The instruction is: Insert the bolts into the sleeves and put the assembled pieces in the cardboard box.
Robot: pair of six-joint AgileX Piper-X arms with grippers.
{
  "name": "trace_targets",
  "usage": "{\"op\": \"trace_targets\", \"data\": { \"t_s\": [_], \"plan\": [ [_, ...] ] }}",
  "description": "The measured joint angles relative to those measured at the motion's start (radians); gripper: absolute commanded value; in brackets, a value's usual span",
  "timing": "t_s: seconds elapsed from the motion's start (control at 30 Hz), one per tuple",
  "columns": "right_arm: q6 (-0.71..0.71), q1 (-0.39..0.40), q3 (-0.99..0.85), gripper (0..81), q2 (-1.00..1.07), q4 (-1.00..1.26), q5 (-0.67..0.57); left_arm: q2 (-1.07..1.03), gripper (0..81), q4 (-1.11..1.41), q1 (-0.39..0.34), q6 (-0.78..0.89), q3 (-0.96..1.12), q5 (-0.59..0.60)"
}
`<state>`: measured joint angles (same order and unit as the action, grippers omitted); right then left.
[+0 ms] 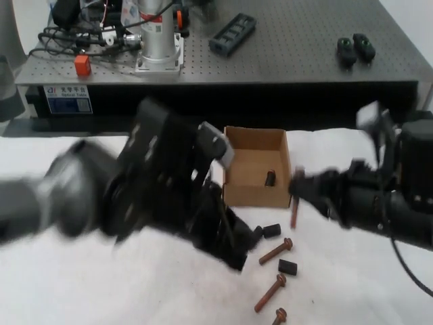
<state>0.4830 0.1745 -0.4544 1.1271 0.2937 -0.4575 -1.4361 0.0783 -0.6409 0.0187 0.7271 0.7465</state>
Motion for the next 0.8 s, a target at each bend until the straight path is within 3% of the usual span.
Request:
{"op": "trace_targets", "data": {
  "t_s": [0.27, 0.8],
  "plan": [
    [0.229, 0.088, 0.056, 1.0, -0.061, 0.325, -0.024, 0.071, 0.7, 0.299, 0.001, 0.162, -0.081, 0.101],
    [0.224, 0.128, 0.056, 1.0, -0.061, 0.319, -0.053, 0.071, 0.7, 0.347, 0.001, 0.225, -0.083, 0.088]
  ]
}}
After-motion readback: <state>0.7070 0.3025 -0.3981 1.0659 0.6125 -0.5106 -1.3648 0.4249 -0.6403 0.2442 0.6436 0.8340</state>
